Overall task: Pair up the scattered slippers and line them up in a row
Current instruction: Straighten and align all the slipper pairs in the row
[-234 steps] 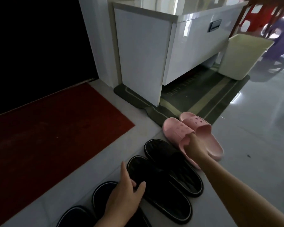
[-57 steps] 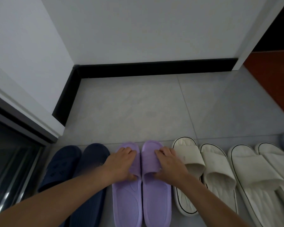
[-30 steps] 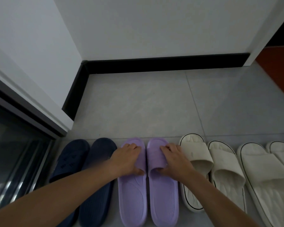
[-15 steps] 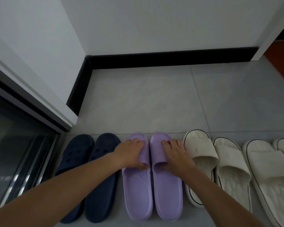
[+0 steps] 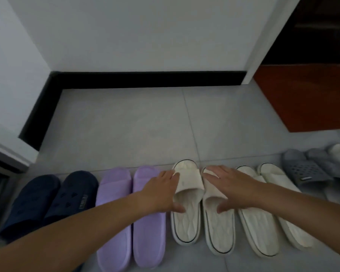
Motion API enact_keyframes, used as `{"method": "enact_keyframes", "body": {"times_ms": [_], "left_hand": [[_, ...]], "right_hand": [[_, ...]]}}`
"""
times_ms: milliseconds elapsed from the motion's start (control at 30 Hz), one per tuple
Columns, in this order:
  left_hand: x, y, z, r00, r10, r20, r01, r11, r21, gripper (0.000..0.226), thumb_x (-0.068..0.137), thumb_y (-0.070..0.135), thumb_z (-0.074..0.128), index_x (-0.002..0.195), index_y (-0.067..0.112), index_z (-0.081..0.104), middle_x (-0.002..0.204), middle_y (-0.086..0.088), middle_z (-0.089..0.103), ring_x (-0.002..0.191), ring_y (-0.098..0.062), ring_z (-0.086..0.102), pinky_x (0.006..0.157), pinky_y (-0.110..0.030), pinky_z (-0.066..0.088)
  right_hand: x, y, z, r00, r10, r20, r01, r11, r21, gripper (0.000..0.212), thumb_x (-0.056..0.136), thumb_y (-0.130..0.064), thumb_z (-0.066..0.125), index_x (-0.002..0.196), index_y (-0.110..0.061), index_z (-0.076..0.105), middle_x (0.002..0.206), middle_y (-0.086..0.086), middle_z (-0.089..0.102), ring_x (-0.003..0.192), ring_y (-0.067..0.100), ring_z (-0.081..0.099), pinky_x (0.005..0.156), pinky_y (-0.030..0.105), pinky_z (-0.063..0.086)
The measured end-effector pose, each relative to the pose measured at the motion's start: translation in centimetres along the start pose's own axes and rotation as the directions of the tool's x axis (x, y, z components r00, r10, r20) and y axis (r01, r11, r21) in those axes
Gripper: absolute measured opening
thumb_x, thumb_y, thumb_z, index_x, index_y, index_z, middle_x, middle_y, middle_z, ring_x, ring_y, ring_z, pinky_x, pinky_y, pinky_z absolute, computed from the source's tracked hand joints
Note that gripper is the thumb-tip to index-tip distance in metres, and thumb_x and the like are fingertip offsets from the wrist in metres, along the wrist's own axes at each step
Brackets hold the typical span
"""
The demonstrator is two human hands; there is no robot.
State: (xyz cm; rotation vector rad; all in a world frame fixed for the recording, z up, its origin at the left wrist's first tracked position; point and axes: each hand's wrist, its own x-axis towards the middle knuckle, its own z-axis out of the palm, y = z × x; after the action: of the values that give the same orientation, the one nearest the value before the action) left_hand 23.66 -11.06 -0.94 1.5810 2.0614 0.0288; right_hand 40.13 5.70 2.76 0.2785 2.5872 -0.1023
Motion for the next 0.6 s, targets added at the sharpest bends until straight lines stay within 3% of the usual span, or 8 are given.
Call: {"method": "enact_keyframes", "body": {"times_ms": [100,267,333,433,600], "left_hand": [[1.7,2.1,0.0,1.000,-0.011,0.020,0.008,0.994,0.108,0.096,0.074,0.052,0.068,0.143,0.005,0.021,0.151,-0.012,0.023,0.137,-0.027,0.027,0.105,-0.042,0.036],[4.7,1.7,0.7,0.992,-0.124,0.027,0.122,0.990,0.067,0.096,0.078,0.042,0.067,0.150,0.017,0.009,0.157,-0.004,0.014,0.140,-0.025,0.023,0.107,-0.043,0.035],[5.5,1.5,1.2,0.990,-0.135,0.043,0.134,0.990,0.038,0.086,0.079,0.039,0.065,0.148,0.023,0.017,0.151,-0.002,0.028,0.136,-0.025,0.032,0.104,-0.041,0.037],[5.8,1.8,1.9,0.996,-0.091,-0.004,0.090,0.977,0.192,0.063,0.079,0.039,0.064,0.134,0.024,0.037,0.129,-0.004,0.047,0.120,-0.028,0.048,0.098,-0.040,0.035],[6.4,0.8,2.7,0.994,-0.095,-0.048,0.103,0.971,0.216,0.076,0.073,0.050,0.066,0.136,0.023,0.033,0.139,-0.006,0.037,0.121,-0.030,0.047,0.101,-0.045,0.033]], "right_hand": [[-1.6,3.5,1.6,0.997,0.066,0.042,-0.065,0.998,-0.008,0.101,0.071,-0.058,0.067,0.148,-0.019,0.013,0.155,0.006,0.015,0.140,0.024,0.020,0.111,0.037,0.028],[1.1,4.0,7.2,0.986,0.165,0.027,-0.167,0.953,0.253,0.103,0.072,-0.056,0.067,0.150,-0.026,0.007,0.158,0.003,0.010,0.144,0.022,0.014,0.115,0.038,0.024],[2.4,3.9,8.8,0.984,0.171,-0.048,-0.151,0.947,0.283,0.094,0.077,-0.054,0.063,0.149,-0.027,0.010,0.154,0.002,0.022,0.139,0.021,0.026,0.112,0.034,0.026],[3.1,4.2,9.7,0.972,0.195,-0.133,-0.147,0.940,0.307,0.086,0.076,-0.050,0.063,0.147,-0.030,0.019,0.145,-0.003,0.036,0.131,0.018,0.037,0.106,0.030,0.032],[3.0,4.2,9.7,0.959,0.226,-0.171,-0.155,0.924,0.349,0.085,0.070,-0.045,0.068,0.143,-0.030,0.028,0.137,-0.002,0.042,0.124,0.020,0.042,0.102,0.031,0.037]]}}
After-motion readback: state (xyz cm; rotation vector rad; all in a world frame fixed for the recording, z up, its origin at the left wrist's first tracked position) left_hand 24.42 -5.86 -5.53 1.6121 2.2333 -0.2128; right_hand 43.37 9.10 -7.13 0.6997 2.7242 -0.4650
